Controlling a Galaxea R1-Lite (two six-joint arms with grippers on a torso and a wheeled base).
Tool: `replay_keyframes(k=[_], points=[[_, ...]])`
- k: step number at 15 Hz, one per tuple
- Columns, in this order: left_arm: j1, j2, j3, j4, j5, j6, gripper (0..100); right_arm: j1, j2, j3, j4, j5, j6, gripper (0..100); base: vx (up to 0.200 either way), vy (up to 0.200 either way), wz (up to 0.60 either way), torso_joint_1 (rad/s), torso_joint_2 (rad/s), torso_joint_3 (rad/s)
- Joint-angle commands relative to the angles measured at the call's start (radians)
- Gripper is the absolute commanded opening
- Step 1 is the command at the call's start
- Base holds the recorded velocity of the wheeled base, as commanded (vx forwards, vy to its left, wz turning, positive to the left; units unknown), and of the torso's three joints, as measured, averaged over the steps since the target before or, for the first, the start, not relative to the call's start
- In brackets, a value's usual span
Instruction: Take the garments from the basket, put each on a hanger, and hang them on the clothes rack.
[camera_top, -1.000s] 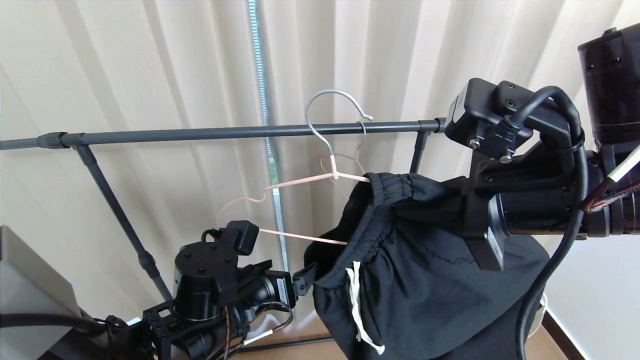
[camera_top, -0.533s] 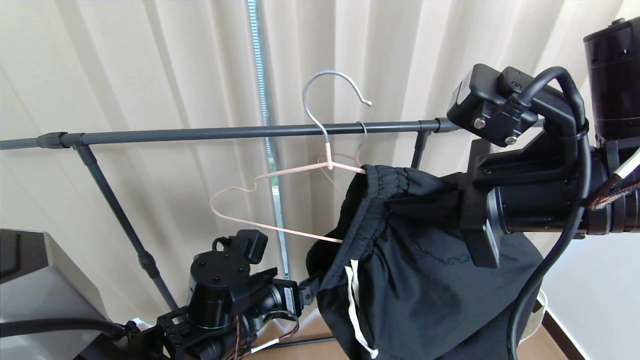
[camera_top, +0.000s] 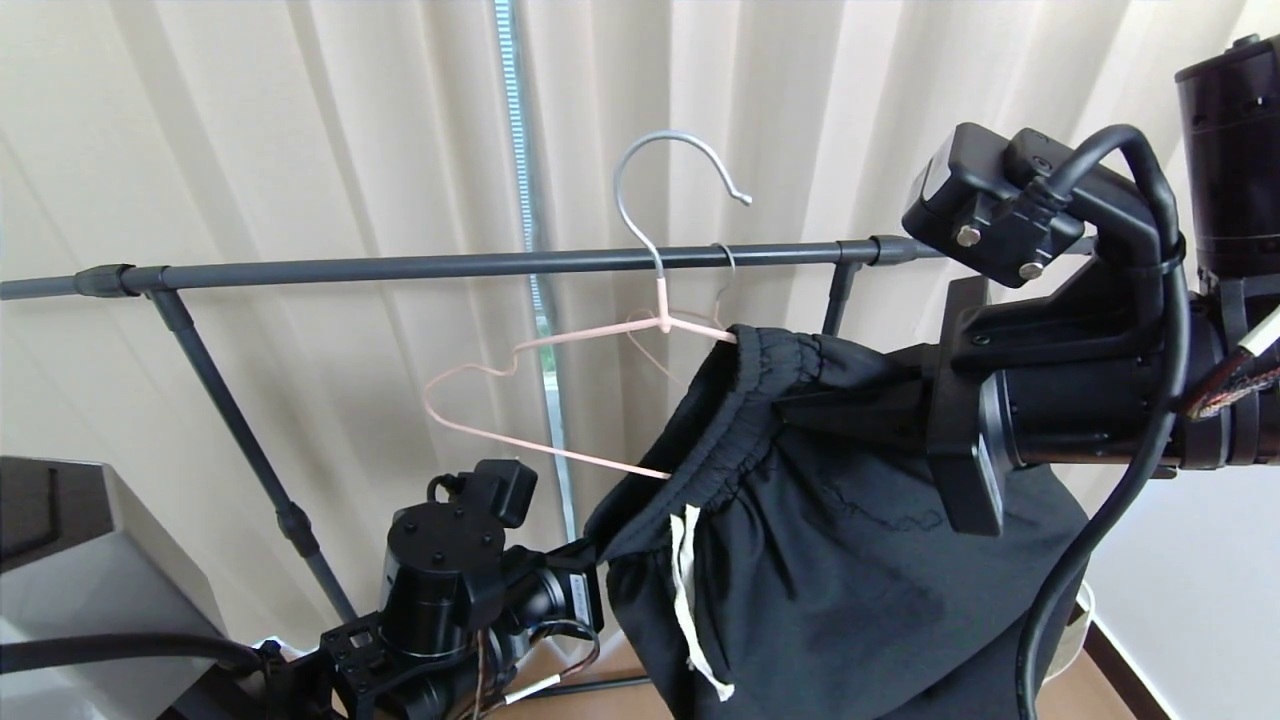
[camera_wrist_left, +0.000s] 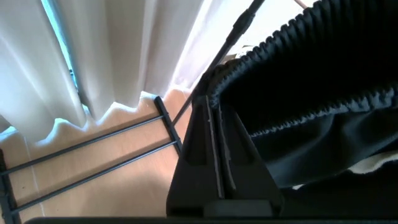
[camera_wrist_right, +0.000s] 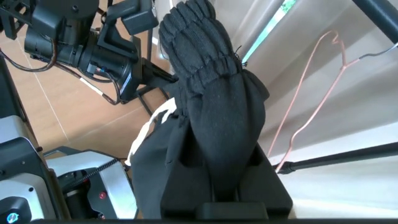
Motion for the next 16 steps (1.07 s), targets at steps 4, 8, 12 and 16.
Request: replay_keyframes(k=[4,8,12,16], points=[[0.073,-0.059,0.009,0.001,0.0,0.071,0,-0.095,-0.052,0.125,-0.043,0.034,0.016,0,0.0,0.0,0.0,0.0,0.0,0.0],[0.099,-0.062,0.007,-0.001,-0.002,0.088,0,-0.147,-0.106,0.32,-0.186,0.084,0.026,0,0.0,0.0,0.0,0.0,0.0,0.0],[0.136,-0.059,0.006,0.001,-0.005,0.091,0,-0.15,-0.135,0.447,-0.273,0.089,0.026,0,0.0,0.0,0.0,0.0,0.0,0.0],[0.179,-0.054,-0.003,0.001,-0.009,0.098,0,-0.17,-0.161,0.478,-0.27,0.086,0.023,0,0.0,0.0,0.0,0.0,0.0,0.0]])
